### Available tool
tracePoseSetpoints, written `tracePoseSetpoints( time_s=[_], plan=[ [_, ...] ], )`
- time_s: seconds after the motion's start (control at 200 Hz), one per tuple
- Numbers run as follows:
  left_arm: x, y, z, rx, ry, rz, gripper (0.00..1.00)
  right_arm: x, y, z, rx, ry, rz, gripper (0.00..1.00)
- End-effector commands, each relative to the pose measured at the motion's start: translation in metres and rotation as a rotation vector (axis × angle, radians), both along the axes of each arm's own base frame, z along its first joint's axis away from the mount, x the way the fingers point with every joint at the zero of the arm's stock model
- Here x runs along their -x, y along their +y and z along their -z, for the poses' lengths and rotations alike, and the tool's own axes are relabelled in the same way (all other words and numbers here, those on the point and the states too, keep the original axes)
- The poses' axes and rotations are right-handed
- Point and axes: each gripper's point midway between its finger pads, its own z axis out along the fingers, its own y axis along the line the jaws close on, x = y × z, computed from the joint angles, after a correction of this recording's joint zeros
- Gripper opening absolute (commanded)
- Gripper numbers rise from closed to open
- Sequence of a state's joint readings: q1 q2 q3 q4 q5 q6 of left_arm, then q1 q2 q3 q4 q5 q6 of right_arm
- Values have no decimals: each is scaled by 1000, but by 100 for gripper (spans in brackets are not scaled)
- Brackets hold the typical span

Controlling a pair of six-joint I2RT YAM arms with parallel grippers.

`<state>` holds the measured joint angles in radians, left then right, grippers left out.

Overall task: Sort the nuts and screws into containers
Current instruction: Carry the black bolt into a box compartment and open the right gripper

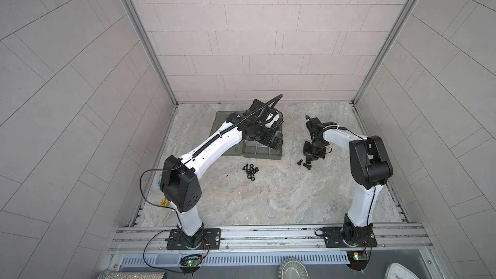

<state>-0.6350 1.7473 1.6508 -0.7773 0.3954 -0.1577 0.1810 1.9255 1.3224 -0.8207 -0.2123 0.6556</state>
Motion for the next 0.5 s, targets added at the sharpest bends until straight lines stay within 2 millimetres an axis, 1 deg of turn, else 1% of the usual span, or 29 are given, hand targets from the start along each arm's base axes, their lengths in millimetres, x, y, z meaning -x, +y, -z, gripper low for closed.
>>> tracePoseSetpoints(
  time_s=[0.0, 0.17, 0.28, 0.405, 0.495],
  plan=[
    [1, 12, -4, 43, 19, -27, 100, -14, 4, -19, -17, -29, 20, 1],
    [-11, 33, -4, 68, 32, -109, 100, -50, 20, -55, -75, -131, 33, 1],
    [-14, 39, -5, 85, 41, -135, 100, -77, 34, -74, -136, -210, 41, 1],
    [-15, 42, -3, 85, 43, -142, 100, -109, 56, -84, -239, -286, 50, 1],
    [-14, 45, -4, 86, 42, -149, 100, -132, 77, -88, -324, -330, 43, 1]
  ],
)
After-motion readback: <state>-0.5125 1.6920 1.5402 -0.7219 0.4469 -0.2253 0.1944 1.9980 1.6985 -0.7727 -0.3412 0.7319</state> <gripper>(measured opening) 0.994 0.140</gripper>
